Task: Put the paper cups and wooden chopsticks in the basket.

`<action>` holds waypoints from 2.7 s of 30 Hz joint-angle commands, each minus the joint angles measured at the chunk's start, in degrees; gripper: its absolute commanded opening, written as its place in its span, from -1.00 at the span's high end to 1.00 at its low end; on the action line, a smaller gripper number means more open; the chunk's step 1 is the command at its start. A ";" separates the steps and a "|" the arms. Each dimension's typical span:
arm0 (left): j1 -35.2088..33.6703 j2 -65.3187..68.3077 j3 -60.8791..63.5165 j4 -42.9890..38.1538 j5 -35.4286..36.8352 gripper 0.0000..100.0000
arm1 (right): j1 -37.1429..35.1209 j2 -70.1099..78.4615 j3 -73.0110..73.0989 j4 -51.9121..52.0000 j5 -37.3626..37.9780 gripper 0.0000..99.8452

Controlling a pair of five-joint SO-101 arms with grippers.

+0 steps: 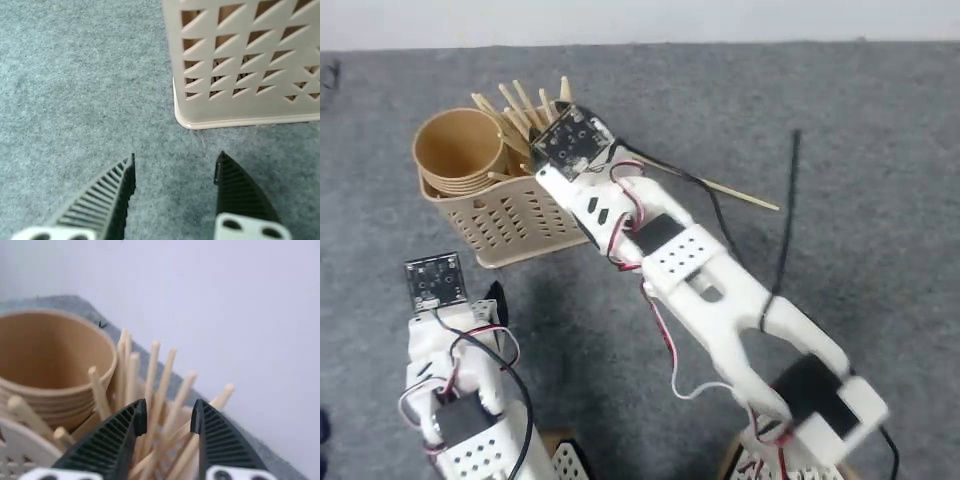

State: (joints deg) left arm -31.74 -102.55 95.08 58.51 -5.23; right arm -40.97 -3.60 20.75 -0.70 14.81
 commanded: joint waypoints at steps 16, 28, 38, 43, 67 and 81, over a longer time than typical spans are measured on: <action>0.18 -0.62 -0.31 -0.79 -0.62 0.52 | 27.38 -10.15 -6.51 42.42 5.89 0.69; 0.18 -0.62 -0.31 -0.79 -0.62 0.52 | 26.59 23.52 -13.01 39.16 26.73 0.69; 0.18 -0.62 -0.31 -0.79 -0.62 0.52 | 27.30 38.90 -32.35 49.63 30.86 0.70; 0.18 -0.62 -0.31 -0.79 -0.62 0.52 | 29.41 38.64 -36.13 50.77 30.59 0.80; 0.18 -0.62 -0.31 -0.79 -0.62 0.52 | 23.60 41.54 -40.00 72.75 46.95 0.99; 0.18 -0.62 -0.31 -0.79 -0.62 0.52 | 20.70 13.23 -39.91 81.63 43.16 0.99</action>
State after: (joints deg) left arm -31.91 -102.55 95.08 58.51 -5.23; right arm -19.87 20.31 -18.02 80.44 61.23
